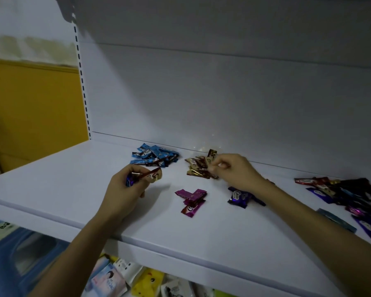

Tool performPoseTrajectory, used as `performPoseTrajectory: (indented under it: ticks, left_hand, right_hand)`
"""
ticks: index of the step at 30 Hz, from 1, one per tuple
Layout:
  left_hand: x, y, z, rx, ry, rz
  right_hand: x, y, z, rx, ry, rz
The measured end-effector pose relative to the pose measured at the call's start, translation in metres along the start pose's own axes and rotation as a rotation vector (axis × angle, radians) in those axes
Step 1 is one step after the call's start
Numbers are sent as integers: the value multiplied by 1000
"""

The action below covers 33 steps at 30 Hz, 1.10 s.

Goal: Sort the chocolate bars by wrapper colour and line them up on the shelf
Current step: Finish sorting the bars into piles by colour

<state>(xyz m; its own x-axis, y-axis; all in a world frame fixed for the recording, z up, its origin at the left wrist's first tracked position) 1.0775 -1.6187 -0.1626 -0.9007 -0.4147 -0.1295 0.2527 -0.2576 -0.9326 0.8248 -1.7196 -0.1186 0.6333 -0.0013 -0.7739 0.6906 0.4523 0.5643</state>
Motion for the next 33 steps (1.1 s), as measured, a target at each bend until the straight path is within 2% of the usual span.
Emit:
performPoseTrajectory:
  ticks: [4,7,12,14,16,17,18,20,22,25,27,30,33]
  left_hand:
    - [1,-4,-2,14,11,-24]
    - [-1,-5,-4,29,11,-25]
    - [-10,-3,-3,21,-81,-77]
    - [-11,-1,-1,5,-104,-77]
    - [-10,-2,0,0,-92,-87]
    - [-9,-2,0,0,-82,-94]
    - [-9,-3,0,0,-72,-99]
    - [-7,-4,-1,-10,-56,-98]
    - [-6,-4,0,-24,-48,-93]
    - [-6,-3,2,-40,-53,-98]
    - [-6,2,5,-25,-49,-70]
    - [-3,7,6,5,-32,59]
    - [-1,3,6,103,-8,194]
  right_hand:
    - [57,71,4,-176,263,197]
    - [85,104,12,-238,356,282]
    - [91,98,35,-146,301,424]
    - [80,76,49,-40,156,434]
    - [55,47,61,4,-118,255]
    - [43,34,64,-18,-236,51]
    - [35,23,67,-57,-286,-196]
    - [37,1,71,-106,-182,-547]
    - [48,-15,71,-84,-23,-651]
    - [47,-4,66,-123,-57,-566]
    - [48,24,56,-186,-75,-337]
    - [69,79,27,-193,157,114]
    - [91,115,8,-236,261,145]
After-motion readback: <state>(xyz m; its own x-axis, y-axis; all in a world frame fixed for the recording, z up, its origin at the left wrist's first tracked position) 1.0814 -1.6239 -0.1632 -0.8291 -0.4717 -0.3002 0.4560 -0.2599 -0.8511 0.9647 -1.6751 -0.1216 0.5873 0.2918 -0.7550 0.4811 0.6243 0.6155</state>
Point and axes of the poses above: each hand's wrist, its own z-axis towards the middle knuckle, its own x-axis out of the palm, y = z × x, the point moved 6 cm from there along z, towards the middle knuckle
